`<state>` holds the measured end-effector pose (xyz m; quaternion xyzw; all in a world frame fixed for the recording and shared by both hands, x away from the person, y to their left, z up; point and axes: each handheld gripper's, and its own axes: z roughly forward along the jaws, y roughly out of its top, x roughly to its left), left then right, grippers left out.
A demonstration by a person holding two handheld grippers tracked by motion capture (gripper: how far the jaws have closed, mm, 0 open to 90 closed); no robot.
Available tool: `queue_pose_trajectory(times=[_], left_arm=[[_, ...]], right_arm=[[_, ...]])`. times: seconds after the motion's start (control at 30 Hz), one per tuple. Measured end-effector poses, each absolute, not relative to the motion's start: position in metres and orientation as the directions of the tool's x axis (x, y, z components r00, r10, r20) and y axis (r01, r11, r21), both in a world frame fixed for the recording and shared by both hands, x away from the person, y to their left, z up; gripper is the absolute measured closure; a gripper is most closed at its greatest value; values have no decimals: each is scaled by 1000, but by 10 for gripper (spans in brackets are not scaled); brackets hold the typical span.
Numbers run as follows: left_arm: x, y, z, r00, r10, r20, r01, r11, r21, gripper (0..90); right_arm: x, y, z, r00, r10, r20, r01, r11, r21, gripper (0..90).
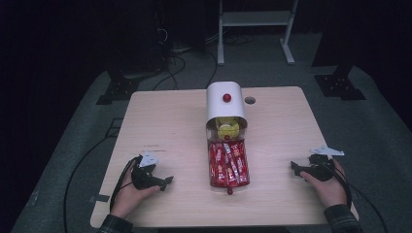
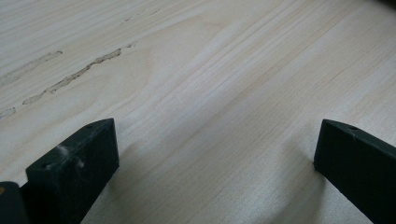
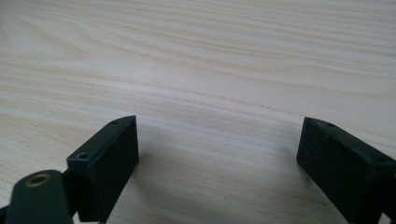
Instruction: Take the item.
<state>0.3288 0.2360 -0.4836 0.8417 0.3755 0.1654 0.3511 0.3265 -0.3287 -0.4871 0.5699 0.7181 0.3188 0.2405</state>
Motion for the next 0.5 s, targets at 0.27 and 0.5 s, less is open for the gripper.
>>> queue_pose_trajectory(times=[0.27,0.5], left_arm=[[329,236,-484,662,749,15,517,-471,714,0],[328,236,-483,662,750,15,518,-471,714,0]], right_arm=[[326,-331,-487,-251,968,17,658,158,736,139],[323,-334,-482,-259,966,19,669,165,725,322]])
